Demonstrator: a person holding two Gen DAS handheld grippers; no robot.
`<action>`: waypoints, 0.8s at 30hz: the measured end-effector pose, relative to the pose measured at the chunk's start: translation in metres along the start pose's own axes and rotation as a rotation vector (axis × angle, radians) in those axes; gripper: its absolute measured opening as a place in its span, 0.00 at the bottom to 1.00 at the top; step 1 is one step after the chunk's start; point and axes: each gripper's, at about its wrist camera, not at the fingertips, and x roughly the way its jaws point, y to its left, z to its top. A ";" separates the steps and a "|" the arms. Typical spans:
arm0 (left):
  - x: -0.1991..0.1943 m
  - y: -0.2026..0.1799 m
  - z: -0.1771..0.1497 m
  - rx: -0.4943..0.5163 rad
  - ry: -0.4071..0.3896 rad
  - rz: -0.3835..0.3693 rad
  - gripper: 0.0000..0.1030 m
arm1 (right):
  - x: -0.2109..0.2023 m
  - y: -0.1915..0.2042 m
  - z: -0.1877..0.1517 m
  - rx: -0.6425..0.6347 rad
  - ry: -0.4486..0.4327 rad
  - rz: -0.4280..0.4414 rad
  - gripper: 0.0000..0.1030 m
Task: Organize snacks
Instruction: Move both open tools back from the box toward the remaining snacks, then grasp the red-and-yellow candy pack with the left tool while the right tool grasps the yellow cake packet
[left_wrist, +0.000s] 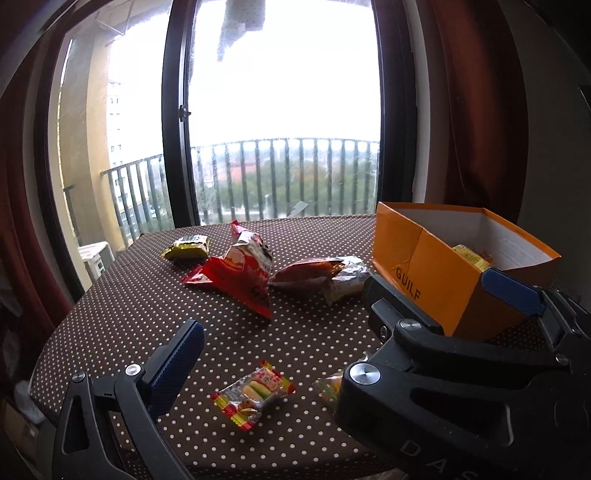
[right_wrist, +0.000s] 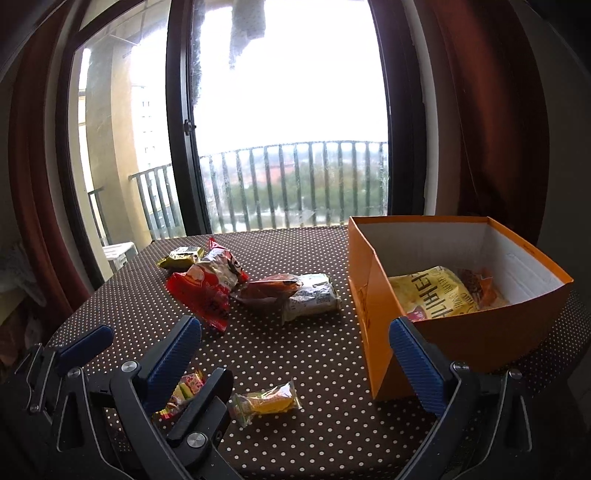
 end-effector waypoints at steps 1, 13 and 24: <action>0.002 0.003 -0.003 0.000 0.002 0.004 0.99 | 0.004 0.002 -0.003 0.004 0.001 0.001 1.00; 0.037 0.027 -0.025 -0.025 0.055 0.056 0.99 | 0.038 0.016 -0.026 -0.007 0.025 0.046 1.00; 0.072 0.039 -0.048 -0.036 0.158 0.076 0.99 | 0.070 0.018 -0.049 0.002 0.139 0.034 1.00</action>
